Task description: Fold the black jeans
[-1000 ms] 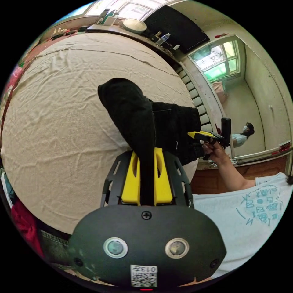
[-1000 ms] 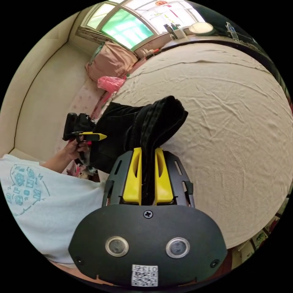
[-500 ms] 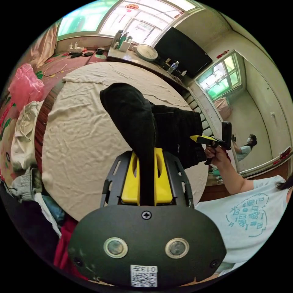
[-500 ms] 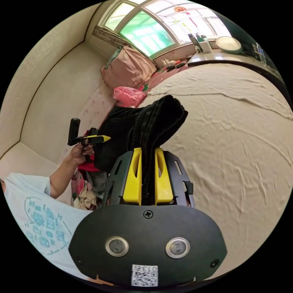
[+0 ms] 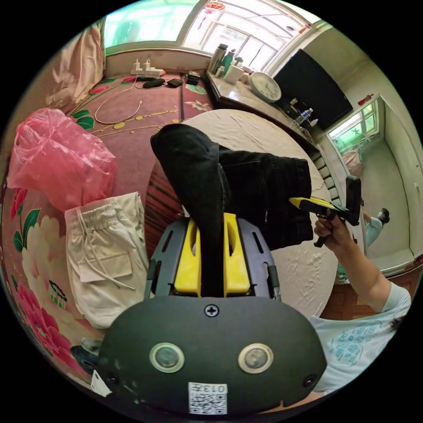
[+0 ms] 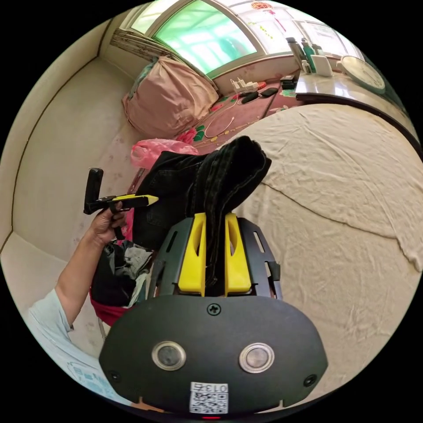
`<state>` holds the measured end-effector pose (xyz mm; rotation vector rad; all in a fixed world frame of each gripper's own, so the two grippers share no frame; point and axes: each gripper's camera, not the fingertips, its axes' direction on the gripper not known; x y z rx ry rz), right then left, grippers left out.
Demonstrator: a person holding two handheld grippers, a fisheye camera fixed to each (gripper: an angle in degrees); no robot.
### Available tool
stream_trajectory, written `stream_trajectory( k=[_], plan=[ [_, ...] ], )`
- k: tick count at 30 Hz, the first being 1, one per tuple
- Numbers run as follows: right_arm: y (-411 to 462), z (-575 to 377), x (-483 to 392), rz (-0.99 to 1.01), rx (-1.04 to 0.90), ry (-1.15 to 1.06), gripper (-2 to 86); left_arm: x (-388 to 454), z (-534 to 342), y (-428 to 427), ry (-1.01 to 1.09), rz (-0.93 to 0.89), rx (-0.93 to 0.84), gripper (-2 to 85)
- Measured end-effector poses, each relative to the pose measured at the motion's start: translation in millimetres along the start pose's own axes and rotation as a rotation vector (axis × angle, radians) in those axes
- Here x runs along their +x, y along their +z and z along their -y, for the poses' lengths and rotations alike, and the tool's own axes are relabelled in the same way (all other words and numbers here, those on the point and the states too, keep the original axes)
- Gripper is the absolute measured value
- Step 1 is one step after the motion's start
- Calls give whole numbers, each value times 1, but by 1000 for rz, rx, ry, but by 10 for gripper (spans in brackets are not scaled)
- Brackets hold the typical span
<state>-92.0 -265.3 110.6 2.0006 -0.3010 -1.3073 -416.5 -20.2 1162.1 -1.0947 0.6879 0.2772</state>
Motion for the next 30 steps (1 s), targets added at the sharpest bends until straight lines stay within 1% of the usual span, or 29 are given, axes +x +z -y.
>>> stream_trajectory(
  k=[4, 6, 9, 12, 16, 18, 22, 24, 27, 29, 30],
  plan=[
    [38, 10, 23, -48, -16, 15, 68, -39, 14, 27, -8, -6, 4, 87],
    [56, 12, 43, -72, -30, 58, 71, -54, 16, 35, -22, 8, 17, 93],
    [73, 9, 73, -58, -39, 158, 73, -77, 18, 42, -60, -23, 25, 100],
    [84, 6, 89, -38, -31, 194, 69, -88, 21, 40, -67, -38, 23, 95],
    [89, 10, 83, -38, -20, 123, 63, -70, 27, 22, 37, 18, 31, 75],
    [78, 13, 81, -10, 18, 75, 63, -64, 30, 7, 68, 12, 47, 74],
    [54, 18, 111, 86, 102, 166, 65, -74, 45, -17, 34, -116, 100, 73],
    [48, 23, 124, 57, 138, 181, 64, -72, 55, -17, 43, -120, 112, 71],
    [54, 21, 142, -14, 148, 245, 65, -65, 66, -3, 32, -72, 95, 51],
    [66, 18, 157, -69, 113, 279, 66, -66, 66, 14, 37, 9, 61, 20],
    [79, 17, 169, -107, 69, 297, 69, -67, 65, 17, 41, 4, 66, 14]
  ],
)
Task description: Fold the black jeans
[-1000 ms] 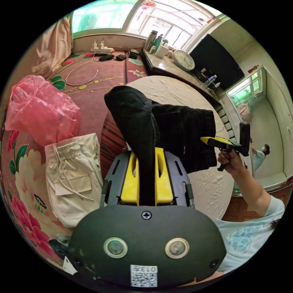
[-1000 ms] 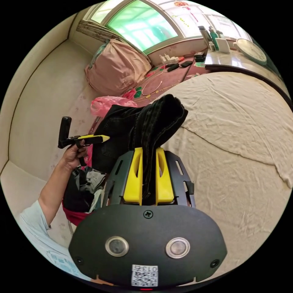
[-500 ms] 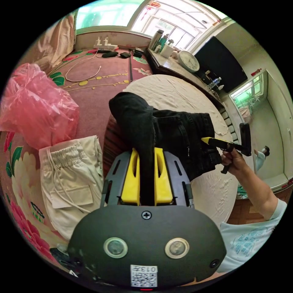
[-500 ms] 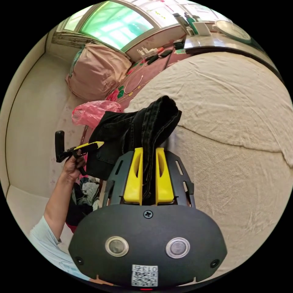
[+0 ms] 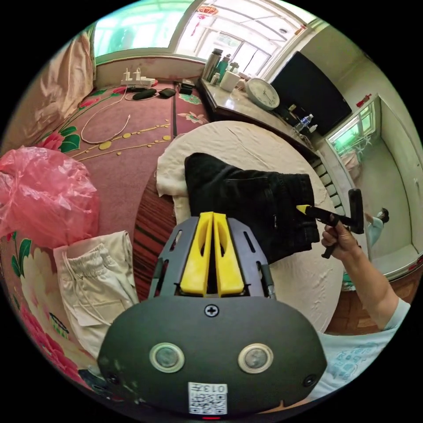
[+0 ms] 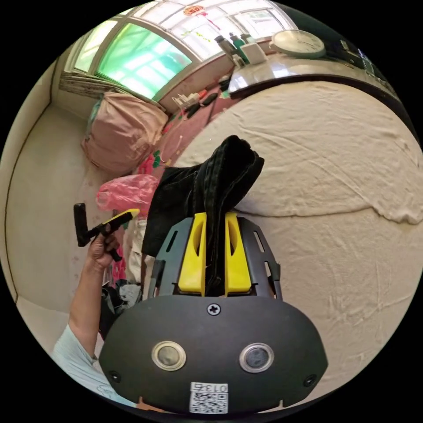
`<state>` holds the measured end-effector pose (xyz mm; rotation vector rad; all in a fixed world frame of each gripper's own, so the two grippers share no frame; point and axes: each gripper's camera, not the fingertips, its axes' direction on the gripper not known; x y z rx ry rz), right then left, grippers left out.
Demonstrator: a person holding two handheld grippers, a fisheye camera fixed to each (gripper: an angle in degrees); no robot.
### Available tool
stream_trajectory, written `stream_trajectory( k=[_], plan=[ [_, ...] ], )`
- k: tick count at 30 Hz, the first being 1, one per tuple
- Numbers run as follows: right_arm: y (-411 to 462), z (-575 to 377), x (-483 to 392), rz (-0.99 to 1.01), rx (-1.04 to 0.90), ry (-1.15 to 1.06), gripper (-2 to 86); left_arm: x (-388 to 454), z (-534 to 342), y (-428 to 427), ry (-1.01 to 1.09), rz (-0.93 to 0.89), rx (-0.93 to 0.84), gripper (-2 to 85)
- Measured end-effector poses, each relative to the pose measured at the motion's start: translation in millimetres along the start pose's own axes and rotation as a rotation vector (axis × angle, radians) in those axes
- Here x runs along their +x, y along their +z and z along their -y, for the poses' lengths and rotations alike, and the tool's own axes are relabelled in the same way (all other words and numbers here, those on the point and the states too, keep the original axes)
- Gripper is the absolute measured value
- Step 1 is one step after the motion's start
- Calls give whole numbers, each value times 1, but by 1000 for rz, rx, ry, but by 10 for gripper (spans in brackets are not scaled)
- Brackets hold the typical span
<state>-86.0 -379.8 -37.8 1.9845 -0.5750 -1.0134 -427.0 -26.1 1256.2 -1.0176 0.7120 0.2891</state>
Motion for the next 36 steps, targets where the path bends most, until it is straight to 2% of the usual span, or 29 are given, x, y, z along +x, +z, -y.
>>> stream_trajectory(
  k=[2, 4, 11, 14, 17, 20, 24, 30, 32, 36],
  plan=[
    [14, 2, 20, 15, -34, 54, 73, -14, -13, 6, -75, -62, 23, 10],
    [22, 5, 31, 45, -45, 87, 77, -21, -28, -1, -122, -49, 72, 13],
    [48, 7, 32, 20, -76, 76, 106, -11, -76, -32, -46, -48, 105, 87],
    [58, 3, 30, 35, -75, 85, 120, 9, -86, -29, 18, 0, 33, 113],
    [67, -1, 22, 20, -79, 67, 131, 19, -99, -26, -3, 71, 14, 136],
    [75, -6, 14, 5, -83, 61, 135, 30, -111, -15, -13, -8, -38, 135],
    [67, -18, -5, -75, -60, 30, 128, 46, -132, -28, -24, 47, -39, 126],
    [20, -67, -48, -190, 45, -141, 95, 83, -220, -100, -59, 162, 131, 94],
    [10, -92, -67, -174, 69, -221, 54, 121, -278, -138, 0, 172, 228, 34],
    [3, -168, -128, -73, 69, -442, 11, 189, -391, -202, 68, 221, 348, 5]
  ],
)
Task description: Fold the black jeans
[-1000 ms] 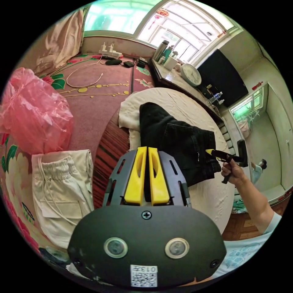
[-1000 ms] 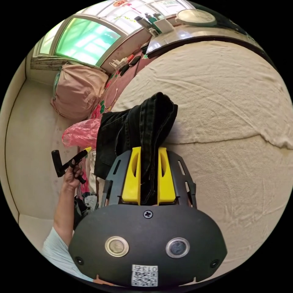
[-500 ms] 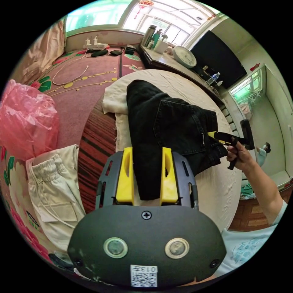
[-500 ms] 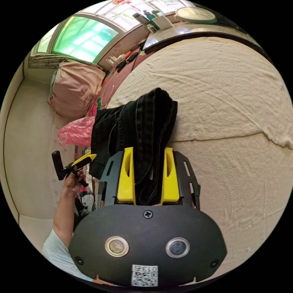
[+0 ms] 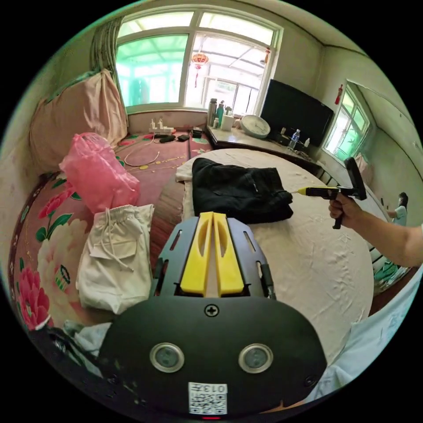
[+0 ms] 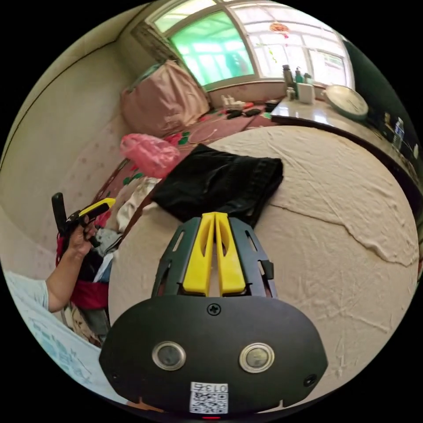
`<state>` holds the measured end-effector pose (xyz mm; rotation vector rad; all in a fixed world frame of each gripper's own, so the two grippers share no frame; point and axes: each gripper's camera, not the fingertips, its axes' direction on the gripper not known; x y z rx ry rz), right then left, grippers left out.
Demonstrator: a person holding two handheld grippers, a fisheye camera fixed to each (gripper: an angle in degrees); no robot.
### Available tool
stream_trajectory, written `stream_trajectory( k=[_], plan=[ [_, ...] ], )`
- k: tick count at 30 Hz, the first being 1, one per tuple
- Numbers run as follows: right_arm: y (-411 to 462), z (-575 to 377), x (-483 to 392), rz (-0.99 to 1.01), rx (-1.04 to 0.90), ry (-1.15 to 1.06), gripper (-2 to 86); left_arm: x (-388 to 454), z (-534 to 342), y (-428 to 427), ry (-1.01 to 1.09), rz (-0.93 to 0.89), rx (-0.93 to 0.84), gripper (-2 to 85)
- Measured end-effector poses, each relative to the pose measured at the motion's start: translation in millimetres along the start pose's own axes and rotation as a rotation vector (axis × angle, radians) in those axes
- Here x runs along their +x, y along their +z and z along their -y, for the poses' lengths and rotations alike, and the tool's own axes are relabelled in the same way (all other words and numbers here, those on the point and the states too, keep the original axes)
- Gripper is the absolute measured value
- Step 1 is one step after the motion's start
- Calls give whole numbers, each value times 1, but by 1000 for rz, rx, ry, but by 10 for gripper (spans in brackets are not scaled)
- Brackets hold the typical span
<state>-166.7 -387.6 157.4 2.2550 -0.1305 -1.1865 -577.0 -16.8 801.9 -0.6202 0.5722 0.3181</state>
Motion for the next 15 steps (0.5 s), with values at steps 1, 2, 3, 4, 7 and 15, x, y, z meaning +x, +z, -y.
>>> stream_trajectory(
  k=[1, 2, 3, 4, 7, 15],
  plan=[
    [-1, -6, -13, 9, -3, -22, 9, 17, -27, -37, -1, 17, 35, 3],
    [-2, -18, -40, 33, -7, -68, 6, 35, -53, -74, 13, 46, 47, 1],
    [-4, -29, -68, 61, -4, -112, 5, 44, -65, -93, 27, 74, 44, 1],
    [-5, -36, -83, 79, 5, -138, 5, 61, -90, -130, 48, 170, 48, 2],
    [-15, -62, -158, 134, 15, -287, 7, 93, -147, -227, 42, 523, 77, 9],
    [-54, -116, -342, 344, -11, -556, 91, 76, -265, -398, -228, 903, -70, 150]
  ],
)
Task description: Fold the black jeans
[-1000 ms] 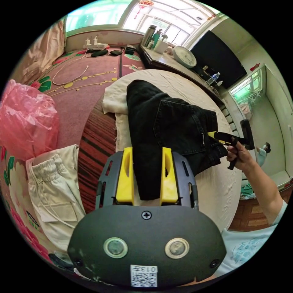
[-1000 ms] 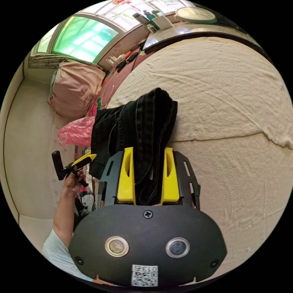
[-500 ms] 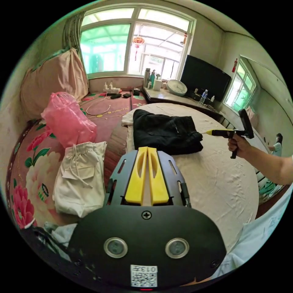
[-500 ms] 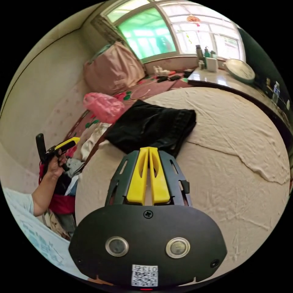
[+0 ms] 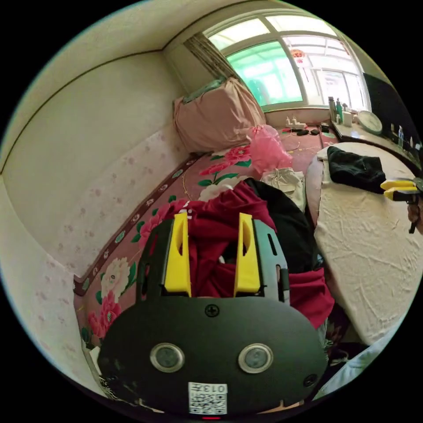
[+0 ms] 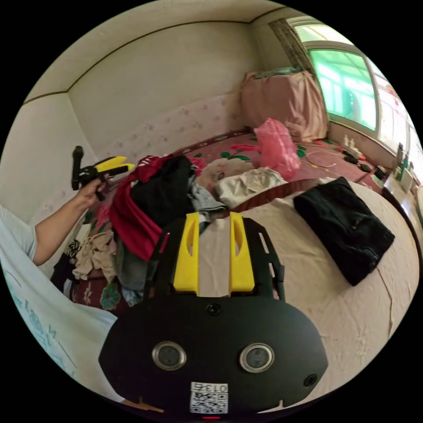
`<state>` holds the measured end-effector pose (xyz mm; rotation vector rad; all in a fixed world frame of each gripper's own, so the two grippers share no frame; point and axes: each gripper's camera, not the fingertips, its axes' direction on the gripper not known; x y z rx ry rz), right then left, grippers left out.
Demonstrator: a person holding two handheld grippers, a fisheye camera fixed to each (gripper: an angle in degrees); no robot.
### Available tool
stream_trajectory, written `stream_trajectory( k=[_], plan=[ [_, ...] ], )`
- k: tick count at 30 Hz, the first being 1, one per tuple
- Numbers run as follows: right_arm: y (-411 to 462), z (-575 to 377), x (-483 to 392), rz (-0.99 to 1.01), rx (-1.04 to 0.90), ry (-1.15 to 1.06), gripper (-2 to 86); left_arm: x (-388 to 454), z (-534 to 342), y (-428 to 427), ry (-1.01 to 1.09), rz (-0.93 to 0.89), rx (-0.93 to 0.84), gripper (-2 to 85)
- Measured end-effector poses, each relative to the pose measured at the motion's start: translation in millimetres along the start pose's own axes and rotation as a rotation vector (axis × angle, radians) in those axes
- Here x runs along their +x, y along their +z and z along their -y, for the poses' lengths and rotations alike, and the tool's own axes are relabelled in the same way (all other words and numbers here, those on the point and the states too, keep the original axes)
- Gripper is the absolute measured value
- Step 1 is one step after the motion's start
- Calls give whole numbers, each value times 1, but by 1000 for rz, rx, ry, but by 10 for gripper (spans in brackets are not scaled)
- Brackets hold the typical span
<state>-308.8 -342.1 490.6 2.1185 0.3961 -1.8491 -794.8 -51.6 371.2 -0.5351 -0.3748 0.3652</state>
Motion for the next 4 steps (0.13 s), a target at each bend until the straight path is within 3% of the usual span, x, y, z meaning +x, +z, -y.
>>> stream_trajectory(
  k=[4],
  plan=[
    [15, 37, -65, 97, -19, -56, 99, -64, -23, -4, -62, 12, -102, 164]
  ],
)
